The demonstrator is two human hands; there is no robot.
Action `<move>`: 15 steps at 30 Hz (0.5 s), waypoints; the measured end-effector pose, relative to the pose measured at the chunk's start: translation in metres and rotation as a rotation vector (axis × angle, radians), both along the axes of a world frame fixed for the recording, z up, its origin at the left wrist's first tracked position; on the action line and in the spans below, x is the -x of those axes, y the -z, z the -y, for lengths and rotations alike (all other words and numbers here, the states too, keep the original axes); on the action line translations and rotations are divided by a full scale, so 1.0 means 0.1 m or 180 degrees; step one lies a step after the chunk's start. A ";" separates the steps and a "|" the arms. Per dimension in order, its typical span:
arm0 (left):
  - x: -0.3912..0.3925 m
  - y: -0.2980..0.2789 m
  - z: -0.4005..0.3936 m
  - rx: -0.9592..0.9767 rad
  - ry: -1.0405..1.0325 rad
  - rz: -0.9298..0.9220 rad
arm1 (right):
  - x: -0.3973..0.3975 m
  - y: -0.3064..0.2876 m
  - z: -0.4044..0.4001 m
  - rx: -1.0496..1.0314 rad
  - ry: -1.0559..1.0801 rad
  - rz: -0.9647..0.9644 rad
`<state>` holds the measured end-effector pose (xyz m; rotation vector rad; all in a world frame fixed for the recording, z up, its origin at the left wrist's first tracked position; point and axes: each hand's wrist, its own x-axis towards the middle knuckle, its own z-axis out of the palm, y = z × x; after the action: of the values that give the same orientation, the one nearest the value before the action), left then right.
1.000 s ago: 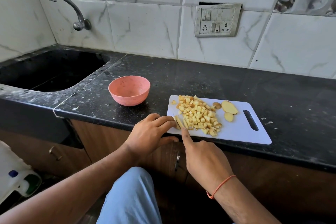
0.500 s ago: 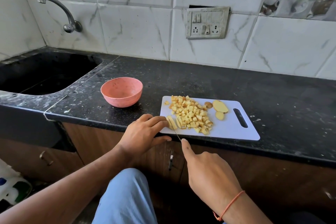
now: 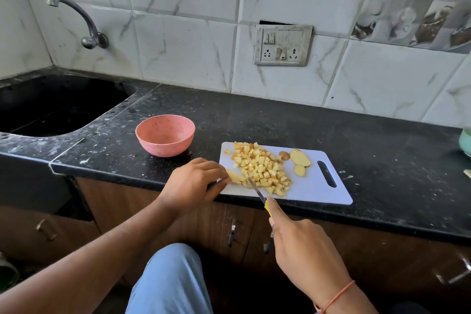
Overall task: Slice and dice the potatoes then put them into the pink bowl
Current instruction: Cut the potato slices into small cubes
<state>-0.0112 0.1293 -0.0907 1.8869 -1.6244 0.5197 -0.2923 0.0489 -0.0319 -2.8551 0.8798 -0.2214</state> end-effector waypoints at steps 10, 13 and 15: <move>-0.27 -0.40 0.32 -0.1367 0.0462 -0.0842 | -0.02 -0.03 0.01 -0.0370 -0.0006 0.0411; -0.26 -0.49 0.34 -0.1680 0.0331 -0.1010 | -0.03 0.01 -0.01 -0.0397 -0.0063 0.0366; -0.26 -0.52 0.34 -0.1628 0.0133 -0.1092 | -0.03 0.05 -0.03 -0.0411 -0.0096 0.0319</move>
<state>0.0149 0.0948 -0.0386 2.1416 -1.6563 -0.2598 -0.2888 0.0515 -0.0368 -2.7105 0.8008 -0.2904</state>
